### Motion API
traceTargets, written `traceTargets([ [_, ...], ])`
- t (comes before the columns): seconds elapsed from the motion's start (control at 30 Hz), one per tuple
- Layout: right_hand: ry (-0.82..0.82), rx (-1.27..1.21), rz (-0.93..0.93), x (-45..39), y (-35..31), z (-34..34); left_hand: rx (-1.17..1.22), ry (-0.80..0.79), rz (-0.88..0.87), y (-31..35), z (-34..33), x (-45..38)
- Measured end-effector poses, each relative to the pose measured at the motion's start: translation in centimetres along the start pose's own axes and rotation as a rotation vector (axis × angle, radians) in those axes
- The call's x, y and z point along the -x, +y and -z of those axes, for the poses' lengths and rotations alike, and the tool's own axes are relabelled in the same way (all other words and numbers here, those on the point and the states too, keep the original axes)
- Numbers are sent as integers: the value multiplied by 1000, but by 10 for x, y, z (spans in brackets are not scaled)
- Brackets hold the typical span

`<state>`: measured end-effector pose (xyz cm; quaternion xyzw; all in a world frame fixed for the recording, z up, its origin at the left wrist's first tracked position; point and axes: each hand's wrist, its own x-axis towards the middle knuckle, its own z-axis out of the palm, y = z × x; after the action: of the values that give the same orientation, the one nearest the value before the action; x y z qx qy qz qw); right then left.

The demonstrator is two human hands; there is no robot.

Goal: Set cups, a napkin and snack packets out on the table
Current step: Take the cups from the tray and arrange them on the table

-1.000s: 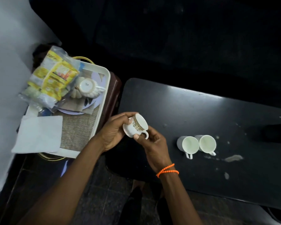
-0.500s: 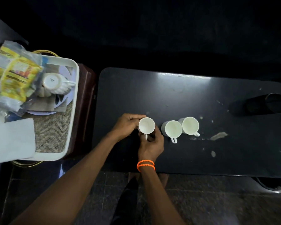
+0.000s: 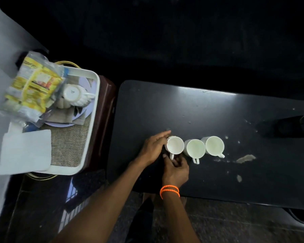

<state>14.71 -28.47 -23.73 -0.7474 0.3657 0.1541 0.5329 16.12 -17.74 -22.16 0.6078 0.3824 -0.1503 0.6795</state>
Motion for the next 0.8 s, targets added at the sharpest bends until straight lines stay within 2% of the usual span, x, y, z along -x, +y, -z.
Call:
traceTargets([
  [0.13,19,45,-141,21,9,1,99,63,34,6,3,8],
  [0.2,-27,68,-154,33,15,-7,189,131,15,16,14,14],
  [0.27,-113,71,-107,49,14,-20,248,263,-56,29,35,22],
  [0.33,-221,90,5,64,6,-41,263,464,-171,41,65,28],
  [0.4,-365,103,133,77,-10,-68,123,761,-284,47,103,34],
  [0.47,-575,120,255,89,-33,-98,-126,1069,-282,47,145,35],
  [0.5,-691,137,312,96,-45,-113,-202,1156,-224,46,165,36],
  [0.57,-864,198,433,109,-68,-143,-243,1165,-47,43,201,34],
  [0.63,-947,295,557,121,-88,-170,-217,1041,54,39,228,29],
  [0.73,-1066,467,572,131,-107,-200,133,827,-31,36,246,23],
  [0.8,-1095,614,589,132,-111,-211,397,725,-14,35,246,25],
])
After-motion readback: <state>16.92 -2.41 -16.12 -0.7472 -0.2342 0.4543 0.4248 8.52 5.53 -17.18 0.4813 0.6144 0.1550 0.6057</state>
